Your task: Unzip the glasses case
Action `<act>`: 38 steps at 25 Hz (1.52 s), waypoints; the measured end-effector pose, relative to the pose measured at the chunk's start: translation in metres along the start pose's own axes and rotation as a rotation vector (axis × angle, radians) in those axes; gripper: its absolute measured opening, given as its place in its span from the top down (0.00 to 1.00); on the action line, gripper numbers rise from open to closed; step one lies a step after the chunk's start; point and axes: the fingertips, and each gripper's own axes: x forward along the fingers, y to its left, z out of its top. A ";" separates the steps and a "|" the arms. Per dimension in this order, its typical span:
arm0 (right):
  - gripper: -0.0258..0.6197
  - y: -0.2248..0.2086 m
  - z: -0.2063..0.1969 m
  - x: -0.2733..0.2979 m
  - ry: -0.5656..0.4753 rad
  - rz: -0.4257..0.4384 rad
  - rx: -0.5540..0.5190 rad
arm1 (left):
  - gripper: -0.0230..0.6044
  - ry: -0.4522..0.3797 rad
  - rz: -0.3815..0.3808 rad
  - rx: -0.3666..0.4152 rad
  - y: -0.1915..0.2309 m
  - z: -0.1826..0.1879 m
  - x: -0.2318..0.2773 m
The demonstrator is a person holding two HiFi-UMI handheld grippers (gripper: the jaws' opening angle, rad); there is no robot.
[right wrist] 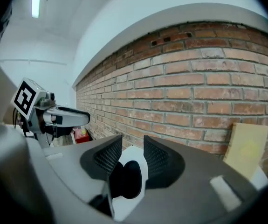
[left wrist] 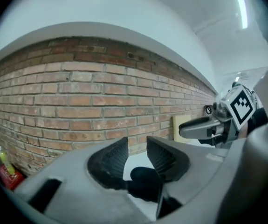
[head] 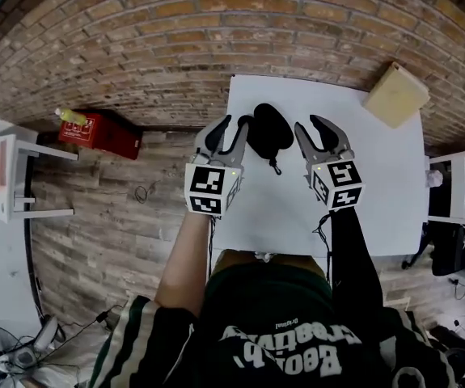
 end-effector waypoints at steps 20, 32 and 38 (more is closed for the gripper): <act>0.65 0.023 0.068 -0.109 -0.213 0.125 -0.078 | 0.71 -0.213 0.176 0.157 -0.089 0.104 -0.108; 0.63 0.038 0.078 -0.124 -0.225 0.152 -0.113 | 0.69 -0.252 0.165 0.192 -0.103 0.121 -0.123; 0.94 0.035 0.076 -0.122 -0.185 0.119 -0.129 | 0.96 -0.226 0.193 0.194 -0.093 0.118 -0.123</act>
